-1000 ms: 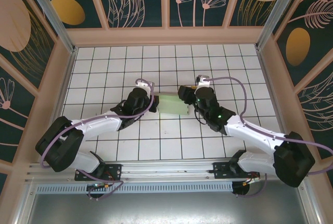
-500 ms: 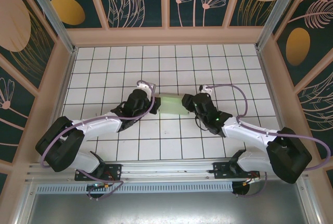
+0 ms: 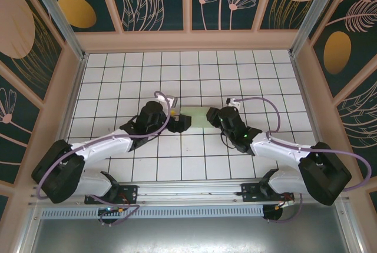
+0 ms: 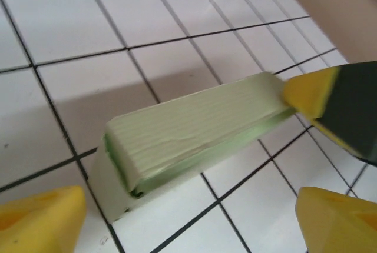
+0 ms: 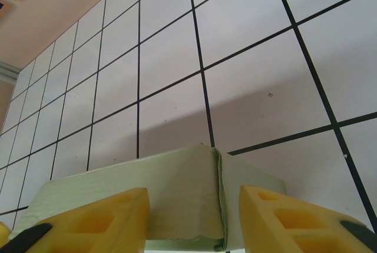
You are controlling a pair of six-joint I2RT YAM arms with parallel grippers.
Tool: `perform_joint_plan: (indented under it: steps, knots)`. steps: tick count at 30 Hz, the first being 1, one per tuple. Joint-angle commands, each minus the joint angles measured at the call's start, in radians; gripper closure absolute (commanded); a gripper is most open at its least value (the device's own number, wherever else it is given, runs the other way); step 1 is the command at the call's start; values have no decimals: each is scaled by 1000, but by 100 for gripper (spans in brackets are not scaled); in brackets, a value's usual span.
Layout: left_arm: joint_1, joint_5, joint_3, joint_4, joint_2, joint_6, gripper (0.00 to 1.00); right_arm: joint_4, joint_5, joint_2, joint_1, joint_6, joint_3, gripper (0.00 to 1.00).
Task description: Fold the paper box
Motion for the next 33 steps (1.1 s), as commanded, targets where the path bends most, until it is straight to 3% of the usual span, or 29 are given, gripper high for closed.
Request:
perform_joint_plan:
  steps: [1,4,7,15,20,29,33]
  knots:
    - [1,16,46,-23,-17,-55,1,19,3,11,-9,8,-26,56]
    - [6,-98,89,-54,6,-120,2,21,-2,9,-9,5,-26,56]
    - [7,-163,139,-113,65,-135,10,26,-3,7,-9,3,-28,56]
    - [7,-174,144,-159,200,-114,49,33,-20,-3,-23,-5,-39,56]
    - [6,-185,88,-146,251,-101,68,85,-119,7,-56,-37,-54,51]
    - [7,-157,97,-137,291,-91,78,184,-237,-14,-74,-122,-56,43]
    - [6,-167,86,-138,291,-81,81,208,-263,-13,-117,-51,-130,59]
